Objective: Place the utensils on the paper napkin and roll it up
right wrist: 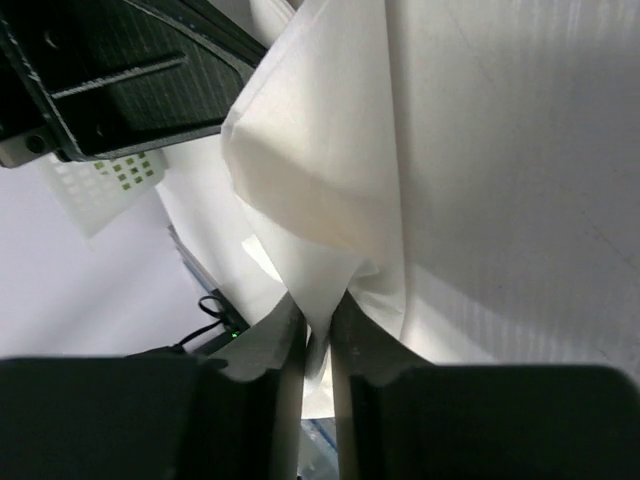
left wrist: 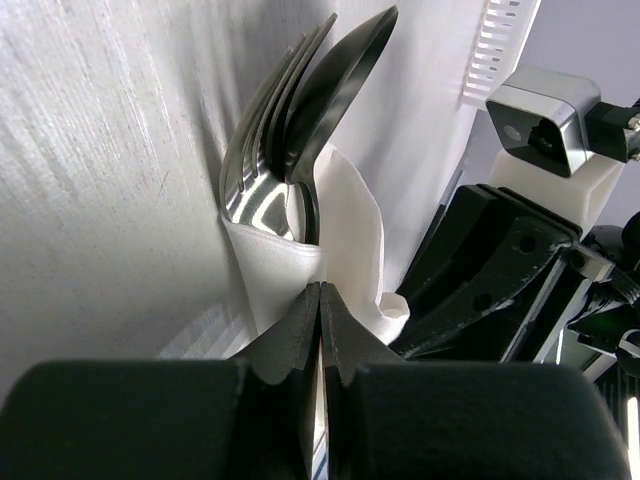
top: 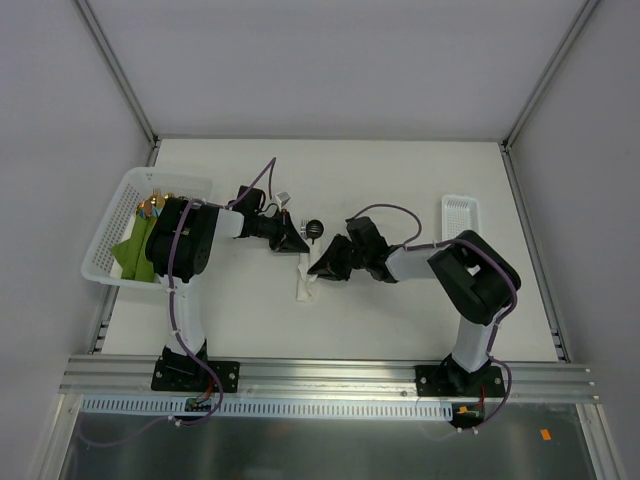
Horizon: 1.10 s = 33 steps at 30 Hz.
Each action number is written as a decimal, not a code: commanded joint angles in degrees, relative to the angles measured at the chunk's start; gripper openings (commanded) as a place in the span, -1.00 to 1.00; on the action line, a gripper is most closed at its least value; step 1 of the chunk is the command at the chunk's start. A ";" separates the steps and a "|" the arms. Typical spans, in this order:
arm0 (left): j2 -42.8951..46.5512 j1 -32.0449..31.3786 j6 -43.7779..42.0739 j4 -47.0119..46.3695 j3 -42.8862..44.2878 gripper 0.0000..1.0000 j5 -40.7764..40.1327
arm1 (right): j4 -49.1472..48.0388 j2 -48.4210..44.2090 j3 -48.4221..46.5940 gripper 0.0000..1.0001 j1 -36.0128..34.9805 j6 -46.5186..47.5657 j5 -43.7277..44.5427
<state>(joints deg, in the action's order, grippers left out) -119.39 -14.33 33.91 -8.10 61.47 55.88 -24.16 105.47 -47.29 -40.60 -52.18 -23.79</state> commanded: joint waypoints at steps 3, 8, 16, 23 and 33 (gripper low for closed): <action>-1.02 -0.53 -2.01 4.23 -1.97 -1.00 -8.94 | 3.86 -3.17 -1.75 -0.86 -0.62 1.64 1.91; -0.93 -0.44 -1.92 4.32 -2.06 -1.00 -9.38 | 5.96 -3.96 -3.33 -0.99 -1.24 3.31 2.26; -0.58 -0.53 -2.27 5.11 -1.97 -1.00 -10.44 | 7.90 -3.96 -6.41 -1.00 -2.55 4.72 2.70; -0.67 -0.53 -2.27 5.29 -1.71 -1.00 -10.79 | 6.94 0.34 -6.85 -1.00 -3.43 3.67 2.43; -1.02 -0.35 -1.92 5.64 -1.36 -1.00 -10.44 | 3.33 7.64 -6.68 -1.00 -4.05 1.47 1.55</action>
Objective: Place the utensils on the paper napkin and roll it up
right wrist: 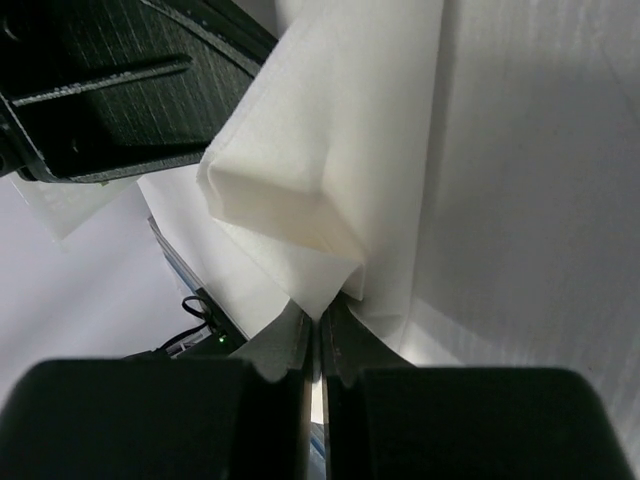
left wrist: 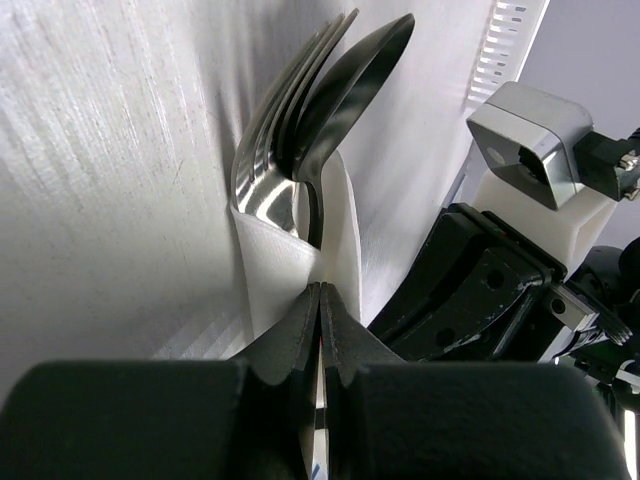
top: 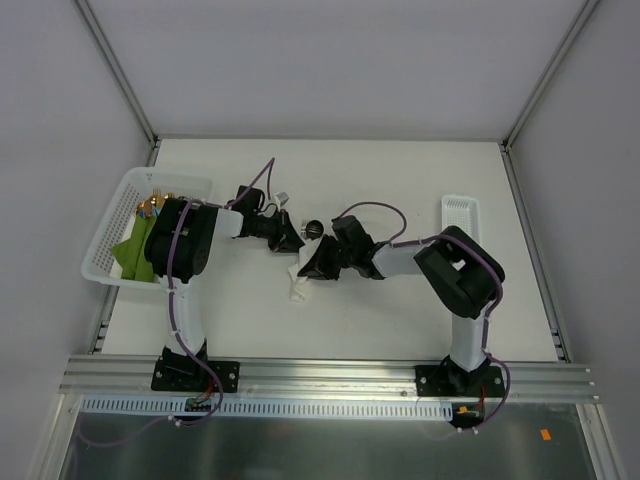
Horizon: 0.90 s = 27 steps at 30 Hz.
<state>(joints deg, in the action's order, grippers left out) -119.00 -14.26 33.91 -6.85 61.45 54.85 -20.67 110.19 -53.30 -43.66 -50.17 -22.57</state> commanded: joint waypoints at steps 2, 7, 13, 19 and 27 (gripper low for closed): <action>-1.50 -0.50 -1.83 4.30 -1.16 -1.00 -9.06 | -0.16 3.71 -0.40 -0.99 -0.90 -0.80 0.24; 0.16 0.37 -1.04 4.48 0.24 -1.00 -8.53 | 0.01 5.38 0.21 -0.78 -0.99 -1.33 -0.02; 6.31 2.30 -3.06 9.02 3.23 -0.84 -9.40 | 0.63 6.70 0.48 -0.32 -0.90 -1.33 -0.37; 11.59 4.59 -7.63 15.20 7.36 -0.74 -13.01 | 2.03 6.35 -0.57 0.06 -0.90 -0.54 -0.02; 14.24 4.51 -12.99 20.73 11.58 -0.70 -12.94 | 3.35 6.35 -1.28 0.26 -0.99 0.69 -0.02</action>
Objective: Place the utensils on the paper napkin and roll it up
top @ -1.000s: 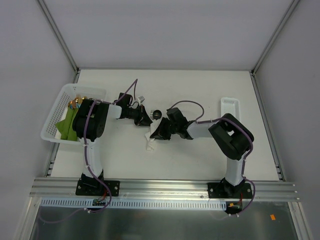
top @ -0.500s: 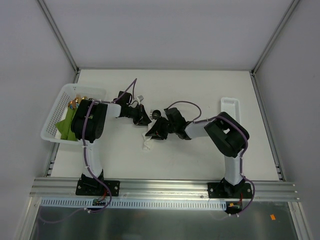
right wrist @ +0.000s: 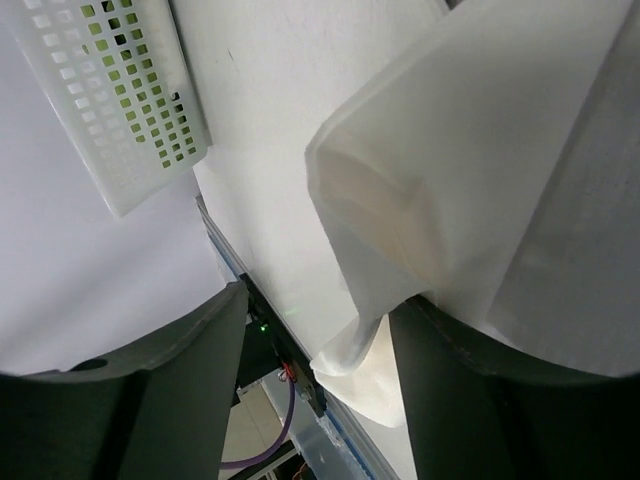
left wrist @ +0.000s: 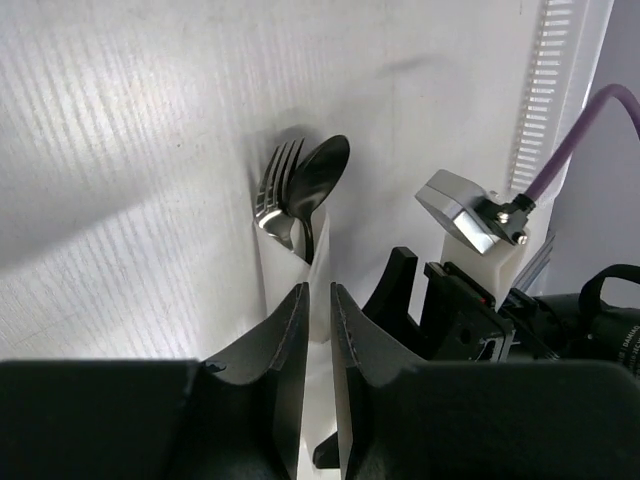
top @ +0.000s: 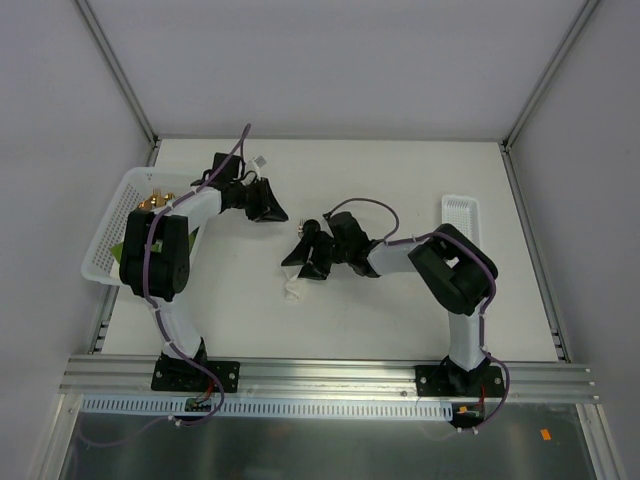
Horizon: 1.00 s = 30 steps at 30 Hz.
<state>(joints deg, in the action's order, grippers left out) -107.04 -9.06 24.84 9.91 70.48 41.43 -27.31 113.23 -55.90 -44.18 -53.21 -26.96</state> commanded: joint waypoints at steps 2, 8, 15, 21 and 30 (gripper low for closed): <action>1.67 -1.83 -4.80 5.02 4.05 -0.70 1.89 | 10.26 3.31 1.23 0.32 -0.38 4.08 4.20; -0.79 -5.00 -7.43 8.45 4.76 -0.72 3.48 | 11.31 2.96 1.32 0.47 -0.46 4.52 4.55; -2.64 -9.66 -8.84 10.13 3.97 -0.73 4.54 | 12.10 2.87 0.97 0.48 -0.38 4.78 4.55; -4.14 -12.47 -11.39 12.76 2.83 -0.74 3.40 | 12.54 2.87 0.88 0.48 -0.38 4.96 4.64; -5.36 -12.30 -17.18 20.31 5.62 -0.82 -4.77 | 12.81 2.79 1.06 0.48 -0.38 4.96 4.64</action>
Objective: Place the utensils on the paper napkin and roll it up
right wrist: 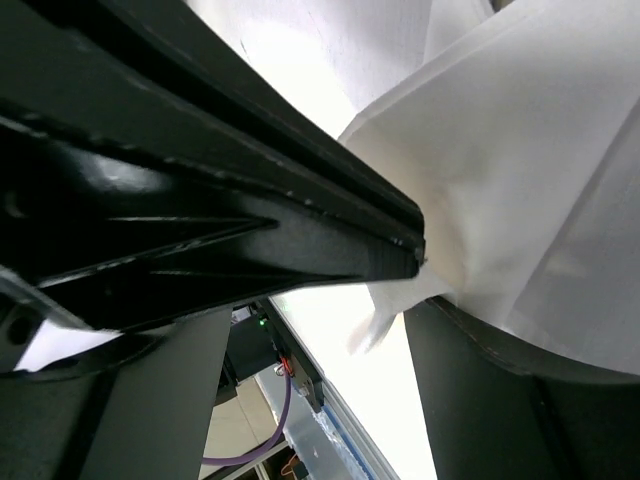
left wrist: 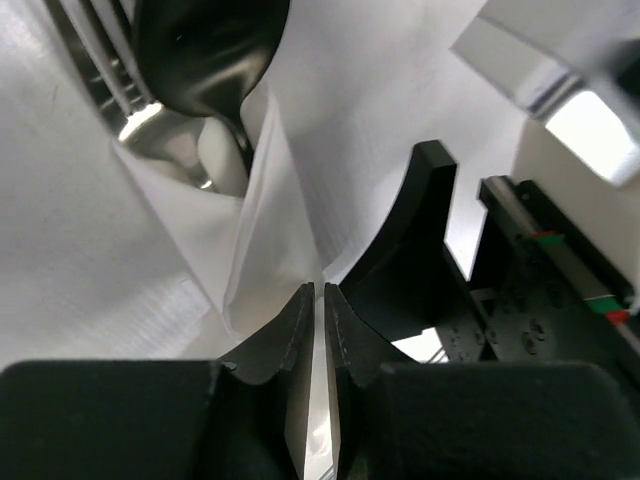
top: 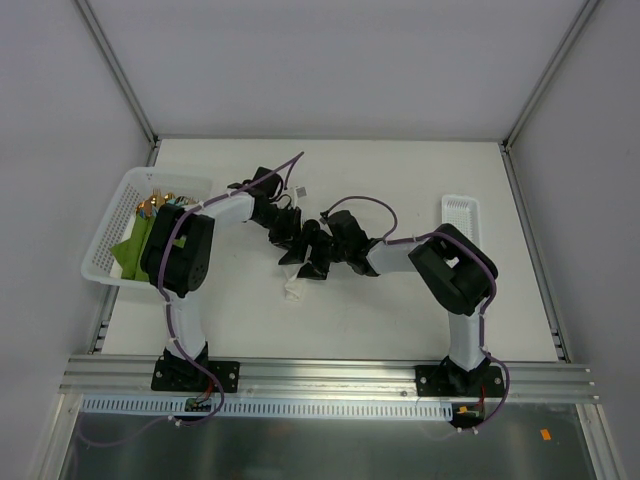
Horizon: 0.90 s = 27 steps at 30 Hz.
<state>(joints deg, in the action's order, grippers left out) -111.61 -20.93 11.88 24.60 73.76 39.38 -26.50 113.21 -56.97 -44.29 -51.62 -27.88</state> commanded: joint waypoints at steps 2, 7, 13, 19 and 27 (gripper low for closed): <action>-2.20 -0.08 -5.37 8.43 4.45 -0.85 -4.30 | 12.09 2.81 2.13 0.47 -0.27 3.36 5.55; -3.52 0.10 -7.57 10.99 6.05 -0.87 -7.47 | 12.00 2.37 2.56 0.48 -0.35 3.80 5.55; -6.86 0.01 -8.45 12.23 6.75 -0.89 -8.61 | 12.00 1.58 2.30 0.48 -0.35 5.11 4.77; -8.44 0.10 -8.71 12.14 7.01 -0.91 -10.80 | 12.00 -0.88 2.83 0.47 -0.18 6.79 4.15; -9.32 0.10 -8.45 12.23 7.45 -0.93 -11.25 | 12.35 -9.65 4.50 0.47 0.43 10.56 3.27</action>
<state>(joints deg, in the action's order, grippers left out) -118.52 -21.04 5.37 35.09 80.88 33.78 -21.78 108.01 -54.39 -44.31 -45.67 -26.28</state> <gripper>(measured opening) 0.037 0.730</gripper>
